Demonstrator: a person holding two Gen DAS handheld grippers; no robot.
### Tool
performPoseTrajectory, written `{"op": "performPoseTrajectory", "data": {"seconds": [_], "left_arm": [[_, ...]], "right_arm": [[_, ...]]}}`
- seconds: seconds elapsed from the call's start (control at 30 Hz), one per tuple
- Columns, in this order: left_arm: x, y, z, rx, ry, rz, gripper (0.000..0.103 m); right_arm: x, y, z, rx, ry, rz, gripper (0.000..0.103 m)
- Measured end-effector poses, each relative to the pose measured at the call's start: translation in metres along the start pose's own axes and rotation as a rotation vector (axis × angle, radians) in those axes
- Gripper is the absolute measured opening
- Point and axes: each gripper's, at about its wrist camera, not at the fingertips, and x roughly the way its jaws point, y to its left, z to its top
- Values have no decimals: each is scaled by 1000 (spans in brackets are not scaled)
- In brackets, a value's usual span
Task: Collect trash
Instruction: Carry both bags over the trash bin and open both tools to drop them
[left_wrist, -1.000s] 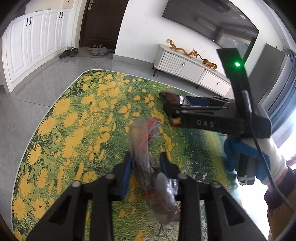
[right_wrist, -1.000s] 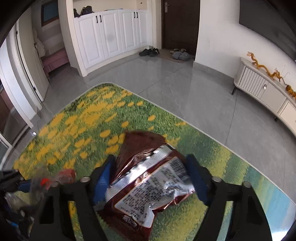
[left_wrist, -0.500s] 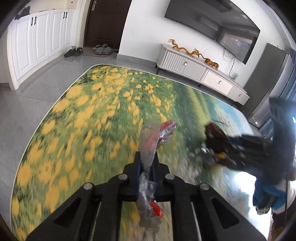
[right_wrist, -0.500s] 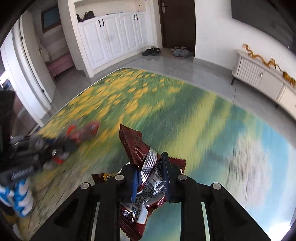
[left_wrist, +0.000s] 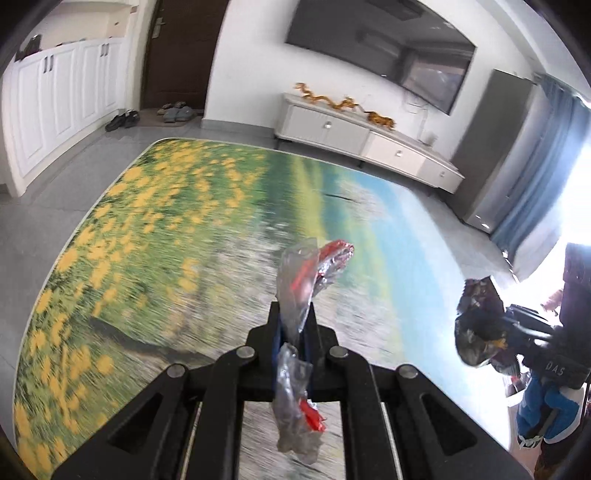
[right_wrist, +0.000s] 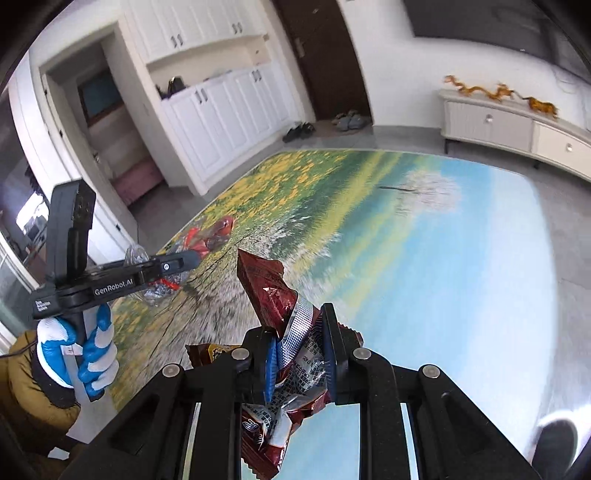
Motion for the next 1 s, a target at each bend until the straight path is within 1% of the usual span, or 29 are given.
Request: {"op": "performPoseTrajectory", "data": {"seconds": [0.13,0.27,0.4,0.5,0.63,0.77,0.9,1.0], "left_arm": [[-6,-47,-7,60,6,-58,9],[-2,-108,-13,158,25,-129,9],[17,-175,-20,255,81,-201,9],[32,-227,-29,342,129,-238,9],[54,-290,-40,422,193,-288,9],[78,-347,-54,490,252,-307,9],[108,-387,-68,526,314,-307,9],[129,-408,-79,531,358,-306,9]], "right_arm": [[-54,-21,-24,60,-73,-52,20],[-105,-54,-56,143,-126,-137,20],[-147,-96,-93,249,-166,-233,20],[-170,-129,-122,345,-193,-270,21],[-184,-172,-161,475,-201,-284,21],[-184,-207,-192,572,-196,-281,21],[-178,-243,-218,652,-190,-277,22],[-172,-266,-231,692,-172,-281,23]]}}
